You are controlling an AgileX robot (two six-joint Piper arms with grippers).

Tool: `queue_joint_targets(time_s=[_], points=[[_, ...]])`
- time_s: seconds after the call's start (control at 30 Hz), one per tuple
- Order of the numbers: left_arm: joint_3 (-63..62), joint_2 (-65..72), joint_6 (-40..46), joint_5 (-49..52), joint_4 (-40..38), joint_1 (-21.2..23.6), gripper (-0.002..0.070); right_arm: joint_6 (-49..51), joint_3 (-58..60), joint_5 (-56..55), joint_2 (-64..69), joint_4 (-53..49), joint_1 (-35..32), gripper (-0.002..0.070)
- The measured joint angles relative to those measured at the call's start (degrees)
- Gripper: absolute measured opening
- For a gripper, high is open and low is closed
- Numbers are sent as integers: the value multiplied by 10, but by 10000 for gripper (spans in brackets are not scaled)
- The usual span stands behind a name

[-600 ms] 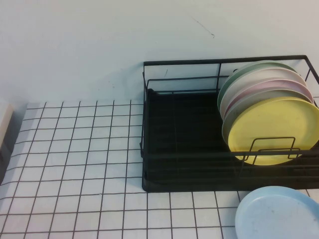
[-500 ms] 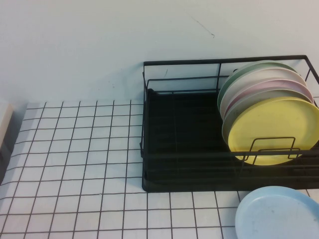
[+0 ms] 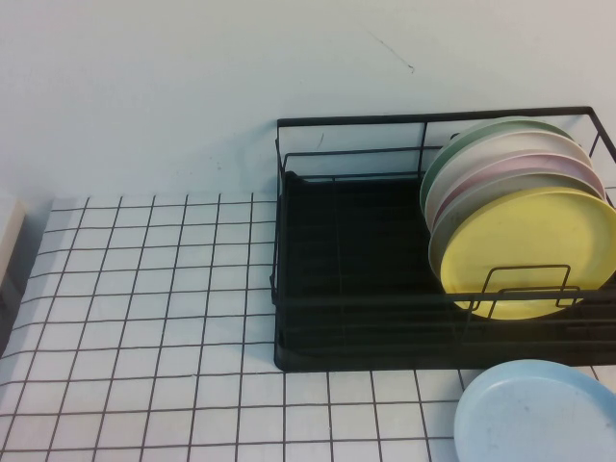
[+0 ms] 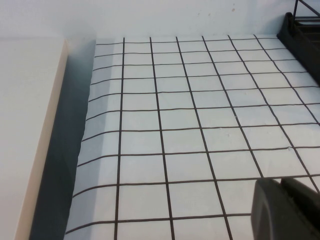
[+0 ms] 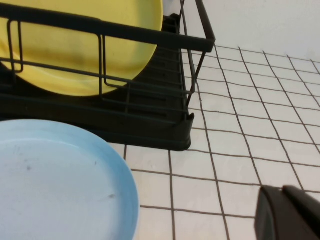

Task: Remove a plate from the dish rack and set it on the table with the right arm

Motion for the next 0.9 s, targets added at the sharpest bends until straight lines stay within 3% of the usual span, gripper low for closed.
queue_joint_targets(time_s=[0.57, 0.7, 0.9], points=[[0, 0, 0, 0, 0, 0, -3, 0, 4, -25, 0, -9, 0, -2], [0, 0, 0, 0, 0, 0, -3, 0, 6, -124, 0, -10, 0, -2], [0, 0, -2, 0, 0, 0, -3, -12, 6, -399, 0, -11, 0, -2]])
